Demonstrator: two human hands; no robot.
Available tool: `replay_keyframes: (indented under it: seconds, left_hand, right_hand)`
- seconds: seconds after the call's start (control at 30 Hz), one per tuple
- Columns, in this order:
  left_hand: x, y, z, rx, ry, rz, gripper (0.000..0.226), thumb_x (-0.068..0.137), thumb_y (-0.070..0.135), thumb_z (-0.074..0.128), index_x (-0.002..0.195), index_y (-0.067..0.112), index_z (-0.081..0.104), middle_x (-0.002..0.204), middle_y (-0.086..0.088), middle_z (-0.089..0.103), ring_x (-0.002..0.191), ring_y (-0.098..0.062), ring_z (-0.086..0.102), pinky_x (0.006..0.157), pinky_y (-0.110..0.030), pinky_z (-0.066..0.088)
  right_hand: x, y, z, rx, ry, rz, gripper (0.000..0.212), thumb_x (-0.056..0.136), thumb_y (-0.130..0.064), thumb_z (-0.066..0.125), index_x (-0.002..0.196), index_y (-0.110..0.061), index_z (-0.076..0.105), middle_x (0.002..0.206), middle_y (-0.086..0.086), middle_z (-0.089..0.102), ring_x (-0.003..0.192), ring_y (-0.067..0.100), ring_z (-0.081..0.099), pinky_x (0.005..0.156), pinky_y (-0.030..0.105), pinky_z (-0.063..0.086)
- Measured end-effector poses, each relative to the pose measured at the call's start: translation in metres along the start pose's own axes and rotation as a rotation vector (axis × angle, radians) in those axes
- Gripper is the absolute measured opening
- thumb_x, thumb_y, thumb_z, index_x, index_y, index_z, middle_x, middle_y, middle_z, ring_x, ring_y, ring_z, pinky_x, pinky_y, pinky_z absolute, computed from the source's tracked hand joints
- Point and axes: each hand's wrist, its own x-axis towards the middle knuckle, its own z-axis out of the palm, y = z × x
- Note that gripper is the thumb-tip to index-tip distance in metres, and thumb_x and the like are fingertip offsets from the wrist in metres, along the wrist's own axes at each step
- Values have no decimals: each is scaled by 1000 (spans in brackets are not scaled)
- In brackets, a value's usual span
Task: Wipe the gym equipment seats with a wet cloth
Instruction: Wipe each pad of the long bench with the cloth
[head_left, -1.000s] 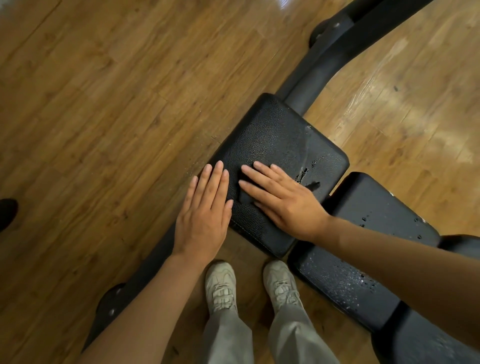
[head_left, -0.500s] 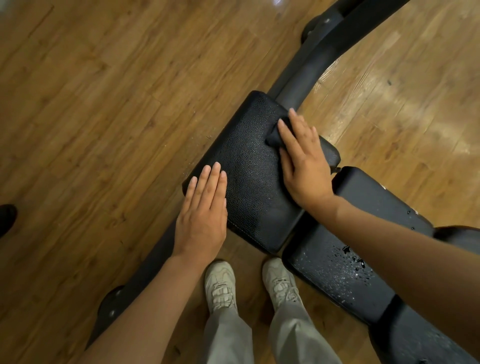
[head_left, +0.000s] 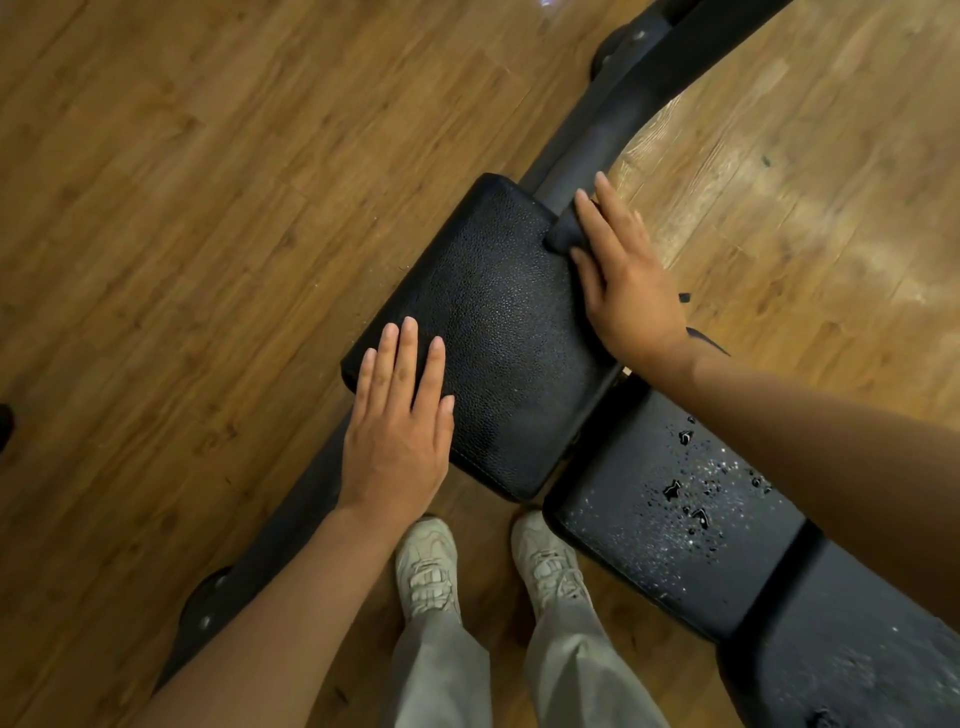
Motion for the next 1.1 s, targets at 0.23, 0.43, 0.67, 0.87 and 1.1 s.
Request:
replay_keyframes:
  seconds: [0.23, 0.43, 0.67, 0.87, 1.1]
  left_hand:
    - [0, 4, -2, -9, 4, -9, 52, 105, 26, 30, 150, 0, 34, 159, -25, 25, 149, -37, 20, 123, -47, 15]
    - [1, 4, 0, -23, 5, -20, 53, 105, 27, 30, 152, 3, 31, 160, -22, 22, 150, -36, 18, 124, -46, 12]
    - [0, 3, 2, -20, 9, -16, 53, 106, 27, 29, 153, 3, 30, 161, -22, 22, 151, -35, 16, 124, -45, 10]
    - [3, 1, -2, -27, -14, -12, 53, 106, 27, 28, 153, 3, 29, 161, -23, 21, 151, -35, 15, 124, -47, 11]
    - [2, -8, -6, -58, -49, 67, 55, 106, 28, 32, 154, 3, 27, 161, -23, 18, 151, -36, 14, 124, -46, 10]
  right_hand:
    - [-95, -22, 2, 11, -29, -1, 51, 105, -20, 44, 153, -7, 35, 163, 14, 21, 152, 32, 17, 122, 54, 18]
    - [-106, -23, -4, -52, -112, -142, 50, 107, -23, 40, 154, -7, 33, 163, 15, 19, 152, 32, 17, 123, 49, 20]
    - [-28, -4, 6, 3, 145, 94, 47, 101, -1, 40, 148, 1, 42, 158, 23, 31, 147, 39, 29, 123, 47, 21]
    - [-86, -35, 5, 59, 22, 5, 47, 102, -5, 41, 148, -1, 43, 157, 15, 37, 148, 39, 25, 121, 53, 23]
    - [-139, -59, 11, -9, -167, -364, 41, 107, -14, 39, 146, -6, 47, 153, 11, 43, 145, 35, 35, 120, 48, 27]
